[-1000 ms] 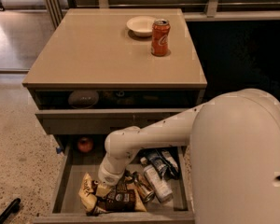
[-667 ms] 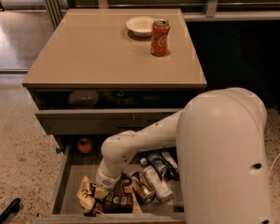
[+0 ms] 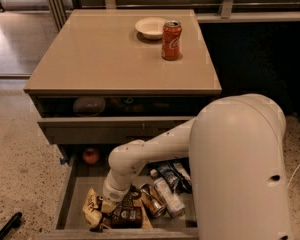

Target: Place brown chip bag into middle drawer

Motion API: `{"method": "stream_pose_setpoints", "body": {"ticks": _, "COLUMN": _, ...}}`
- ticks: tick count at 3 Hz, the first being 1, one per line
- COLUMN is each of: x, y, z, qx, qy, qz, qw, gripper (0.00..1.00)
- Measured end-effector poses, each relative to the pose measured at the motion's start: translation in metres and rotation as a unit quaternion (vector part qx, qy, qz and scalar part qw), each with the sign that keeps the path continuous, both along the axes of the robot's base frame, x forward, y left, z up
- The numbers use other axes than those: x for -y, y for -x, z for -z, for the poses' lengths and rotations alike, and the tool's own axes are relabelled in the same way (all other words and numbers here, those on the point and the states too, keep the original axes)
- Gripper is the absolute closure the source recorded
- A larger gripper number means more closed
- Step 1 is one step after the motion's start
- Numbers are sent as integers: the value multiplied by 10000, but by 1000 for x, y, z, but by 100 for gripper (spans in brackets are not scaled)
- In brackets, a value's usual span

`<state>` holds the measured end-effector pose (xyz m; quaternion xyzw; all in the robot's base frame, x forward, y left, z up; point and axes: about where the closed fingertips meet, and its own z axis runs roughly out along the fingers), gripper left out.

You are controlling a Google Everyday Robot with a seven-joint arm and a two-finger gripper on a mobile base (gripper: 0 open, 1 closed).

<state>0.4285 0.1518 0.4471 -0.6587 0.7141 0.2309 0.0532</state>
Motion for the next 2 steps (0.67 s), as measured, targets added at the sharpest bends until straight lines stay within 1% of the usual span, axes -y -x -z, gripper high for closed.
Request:
{"method": "stream_pose_setpoints", "body": {"ticks": 1, "x": 0, "y": 0, "z": 0, "qx": 0, "qy": 0, "qz": 0, "qw": 10000, "gripper": 61}}
{"method": "stream_pose_setpoints", "body": {"ticks": 2, "x": 0, "y": 0, "z": 0, "qx": 0, "qy": 0, "qz": 0, "qw": 10000, "gripper": 30}}
